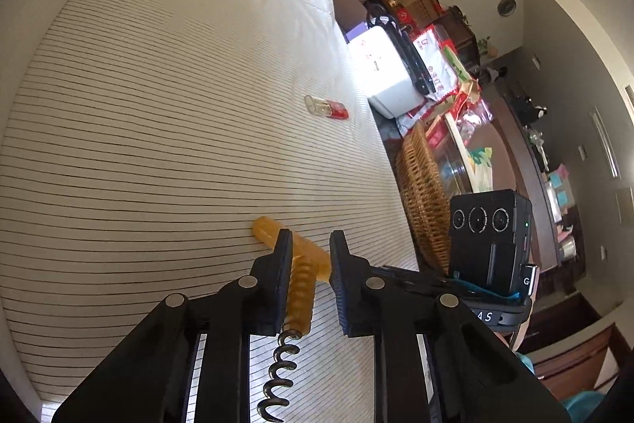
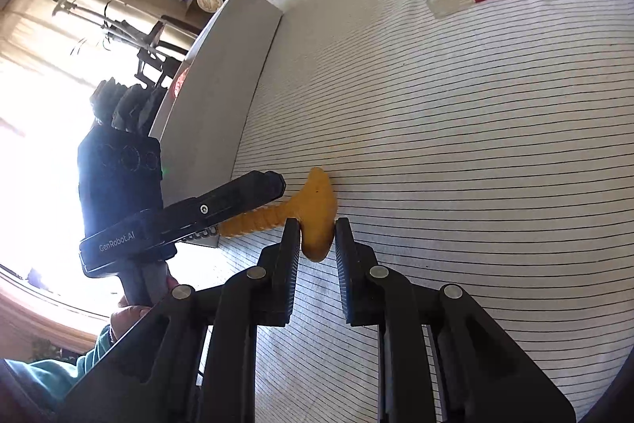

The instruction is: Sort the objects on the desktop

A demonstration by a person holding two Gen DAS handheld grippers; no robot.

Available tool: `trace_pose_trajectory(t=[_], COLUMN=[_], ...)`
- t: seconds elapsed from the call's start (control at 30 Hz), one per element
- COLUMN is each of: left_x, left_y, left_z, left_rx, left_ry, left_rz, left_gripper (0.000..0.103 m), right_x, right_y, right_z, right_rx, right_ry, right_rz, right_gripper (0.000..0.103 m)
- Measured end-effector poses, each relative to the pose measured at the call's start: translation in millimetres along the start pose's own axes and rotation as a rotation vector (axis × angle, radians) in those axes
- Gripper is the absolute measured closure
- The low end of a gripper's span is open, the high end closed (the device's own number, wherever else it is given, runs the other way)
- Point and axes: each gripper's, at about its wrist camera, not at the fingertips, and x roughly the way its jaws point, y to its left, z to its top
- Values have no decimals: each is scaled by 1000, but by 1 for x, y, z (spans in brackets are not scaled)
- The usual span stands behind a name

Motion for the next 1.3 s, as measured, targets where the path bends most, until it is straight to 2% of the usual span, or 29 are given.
trace_pose_trajectory(t=[0.03, 0.13, 0.17, 0.2, 0.23, 0.27, 0.3, 0.4, 0.5, 0.57, 0.6, 0.63, 0.7, 0.73, 0.77, 0.8, 0.87, 0.9, 0.93, 1.0, 1.17, 1.23, 1.27, 1.3], left_x=[0, -6, -9, -12, -14, -17, -18, -11, -2, -2, -1, 2, 12, 18, 21, 21, 21, 19, 19, 16, 16, 17, 16, 17], left_y=[1, 2, 2, 1, 0, -3, -6, -14, -12, -15, -17, -21, -29, -35, -42, -44, -39, -38, -37, -34, -30, -31, -31, -32], left_z=[0, 1, 1, 1, -1, -3, -6, -12, -17, -19, -19, -20, -24, -28, -30, -31, -30, -30, -30, -29, -29, -28, -28, -28], left_rx=[-1, -12, -15, -21, -23, -15, 0, 66, 116, 169, 194, 225, 299, 359, 410, 420, 377, 384, 382, 363, 335, 331, 328, 324], left_ry=[-1, -13, -25, -35, -44, -61, -74, -40, 9, 13, 23, 36, 76, 88, 98, 108, 127, 121, 121, 120, 123, 129, 132, 134], left_rz=[2, -17, -15, -24, -24, -11, 12, 114, 157, 185, 187, 188, 208, 253, 299, 311, 274, 286, 287, 279, 257, 253, 249, 241], left_gripper=[93, 92, 86, 73, 31, 8, 7, 7, 7, 8, 10, 16, 42, 59, 62, 64, 75, 78, 83, 83, 83, 82, 78, 75], right_x=[3, 6, 6, 7, 7, 7, 7, 9, 5, -2, -6, -9, -16, -18, -18, -18, -19, -19, -17, -12, 11, 16, 18, 19], right_y=[1, 4, 4, 3, 1, -3, -7, -14, -15, -14, -13, -12, -6, -2, 1, 2, 6, 9, 12, 22, 39, 47, 51, 54], right_z=[0, -1, -2, -2, -2, -2, -1, 2, 7, 11, 13, 15, 18, 18, 19, 19, 18, 18, 17, 16, 4, -5, -8, -11], right_rx=[-5, -11, -5, 8, 28, 54, 79, 114, 114, 102, 95, 87, 63, 48, 34, 24, -16, -52, -90, -167, -363, -450, -486, -511], right_ry=[4, 7, 7, 5, 1, -2, -7, -19, -39, -59, -68, -75, -86, -86, -80, -71, -60, -46, -23, -2, 74, 87, 98, 103], right_rz=[-10, -20, -14, -4, 8, 24, 37, 41, 29, 16, 19, 21, 16, 8, 2, -12, -108, -162, -204, -287, -434, -487, -514, -529], right_gripper=[86, 86, 86, 86, 86, 86, 87, 88, 88, 90, 95, 97, 97, 97, 97, 96, 93, 90, 83, 76, 74, 77, 77, 85])
